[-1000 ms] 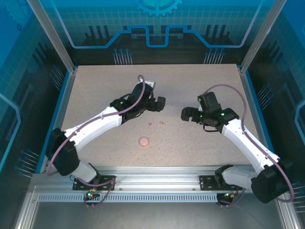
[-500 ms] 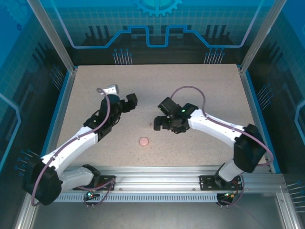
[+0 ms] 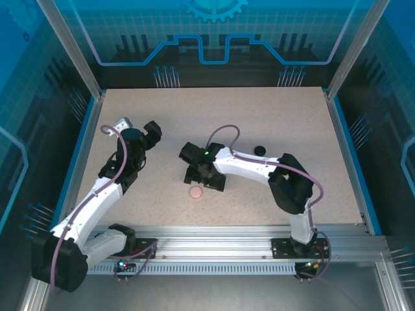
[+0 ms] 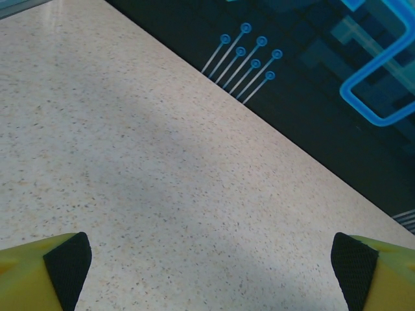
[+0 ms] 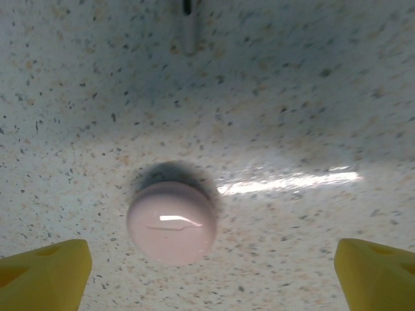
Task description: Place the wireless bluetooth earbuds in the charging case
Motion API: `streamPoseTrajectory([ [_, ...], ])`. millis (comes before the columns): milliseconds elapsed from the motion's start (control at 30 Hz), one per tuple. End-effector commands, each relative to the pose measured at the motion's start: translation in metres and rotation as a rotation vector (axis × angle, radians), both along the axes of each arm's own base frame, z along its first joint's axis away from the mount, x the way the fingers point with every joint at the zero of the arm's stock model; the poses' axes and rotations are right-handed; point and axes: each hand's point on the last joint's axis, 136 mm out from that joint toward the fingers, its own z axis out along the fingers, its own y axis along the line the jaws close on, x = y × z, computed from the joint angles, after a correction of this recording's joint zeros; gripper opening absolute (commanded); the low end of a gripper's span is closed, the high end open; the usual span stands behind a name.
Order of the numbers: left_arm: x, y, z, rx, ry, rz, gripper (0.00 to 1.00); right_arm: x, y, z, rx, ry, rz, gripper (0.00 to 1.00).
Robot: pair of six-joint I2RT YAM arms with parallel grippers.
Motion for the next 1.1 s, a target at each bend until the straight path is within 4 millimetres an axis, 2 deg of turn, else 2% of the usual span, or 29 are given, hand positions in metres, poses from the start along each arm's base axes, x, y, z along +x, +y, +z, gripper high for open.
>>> streamPoseTrajectory([
  [0, -0.006, 0.011, -0.006, -0.033, 0.011, 0.047, 0.99, -0.01, 0.005, -0.009, -0.068, 0.047, -0.033, 0.96],
  [233, -0.004, 0.007, -0.01, -0.086, -0.004, 0.008, 0.99, -0.014, 0.019, -0.025, -0.094, 0.071, 0.01, 0.89],
  [533, -0.001, 0.004, -0.014, -0.114, 0.004, -0.008, 0.99, -0.016, 0.025, -0.043, -0.124, 0.084, 0.054, 0.75],
  [800, -0.001, 0.002, -0.018, -0.129, 0.012, -0.013, 0.99, -0.016, 0.028, -0.051, -0.133, 0.085, 0.079, 0.68],
  [900, -0.001, 0.002, -0.018, -0.13, 0.013, -0.014, 0.99, -0.016, 0.029, -0.052, -0.13, 0.085, 0.084, 0.62],
  [1067, 0.0, -0.001, -0.018, -0.14, 0.009, -0.024, 0.99, -0.014, 0.031, -0.052, -0.118, 0.074, 0.094, 0.46],
])
